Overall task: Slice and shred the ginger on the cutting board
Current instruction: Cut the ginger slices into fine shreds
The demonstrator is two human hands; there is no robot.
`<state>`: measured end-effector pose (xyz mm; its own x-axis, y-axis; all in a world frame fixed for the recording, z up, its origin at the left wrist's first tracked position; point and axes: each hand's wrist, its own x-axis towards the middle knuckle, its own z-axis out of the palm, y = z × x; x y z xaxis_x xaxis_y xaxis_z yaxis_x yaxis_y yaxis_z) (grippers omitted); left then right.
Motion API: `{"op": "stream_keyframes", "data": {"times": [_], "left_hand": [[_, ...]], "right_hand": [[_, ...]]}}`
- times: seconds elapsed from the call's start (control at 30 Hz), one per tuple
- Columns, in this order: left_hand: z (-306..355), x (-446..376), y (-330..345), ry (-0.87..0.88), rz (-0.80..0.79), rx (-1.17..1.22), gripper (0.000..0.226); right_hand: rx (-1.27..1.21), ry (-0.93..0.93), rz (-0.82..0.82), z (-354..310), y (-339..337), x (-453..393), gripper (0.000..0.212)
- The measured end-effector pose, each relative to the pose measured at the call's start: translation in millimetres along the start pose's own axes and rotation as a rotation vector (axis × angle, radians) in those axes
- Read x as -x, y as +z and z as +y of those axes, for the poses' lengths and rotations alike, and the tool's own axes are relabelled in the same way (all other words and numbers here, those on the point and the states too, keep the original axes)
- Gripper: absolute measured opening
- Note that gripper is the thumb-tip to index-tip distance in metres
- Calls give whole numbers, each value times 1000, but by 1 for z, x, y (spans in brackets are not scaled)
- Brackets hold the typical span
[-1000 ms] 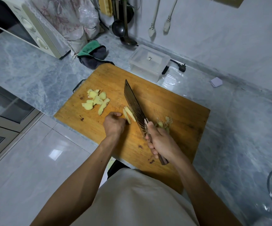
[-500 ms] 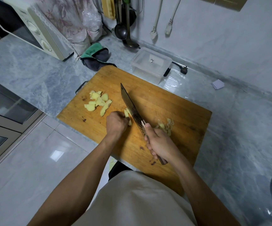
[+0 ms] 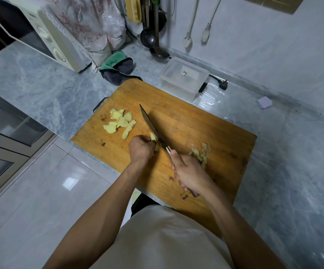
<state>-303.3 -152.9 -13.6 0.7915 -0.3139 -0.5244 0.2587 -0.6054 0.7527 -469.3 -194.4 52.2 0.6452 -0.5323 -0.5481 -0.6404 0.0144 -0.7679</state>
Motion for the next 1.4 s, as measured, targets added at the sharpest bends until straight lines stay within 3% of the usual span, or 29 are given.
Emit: {"op": "stream_keyframes", "data": {"times": [0.67, 0.83, 0.97, 1.07, 1.17, 1.23, 1.27, 1.33, 1.4], "left_hand": [[-2, -1, 5, -57, -11, -21, 16], [-3, 5, -4, -104, 21, 77, 3], [-5, 9, -17, -92, -3, 131, 9], [-10, 7, -33, 182, -11, -171, 3], [-11, -5, -49, 722, -91, -780, 41], [-3, -13, -50, 996, -236, -1150, 44], [1, -16, -49, 1053, -296, -1260, 40], [6, -15, -45, 993, -337, -1293, 30], [11, -11, -41, 879, -244, -1187, 23]], "right_hand": [[76, -38, 40, -7, 8, -25, 54], [-25, 12, 16, -6, 0, -32, 57], [-23, -21, -7, -2, -4, -28, 55], [-33, -29, -26, 1, -5, -22, 54], [-50, -36, -18, 4, -7, -17, 54], [-58, -38, -10, 4, -9, -15, 54], [-62, -40, -8, 3, -9, -14, 54], [-68, -43, -5, 1, -10, -13, 53], [-76, -43, 7, 1, -11, -11, 53]]}}
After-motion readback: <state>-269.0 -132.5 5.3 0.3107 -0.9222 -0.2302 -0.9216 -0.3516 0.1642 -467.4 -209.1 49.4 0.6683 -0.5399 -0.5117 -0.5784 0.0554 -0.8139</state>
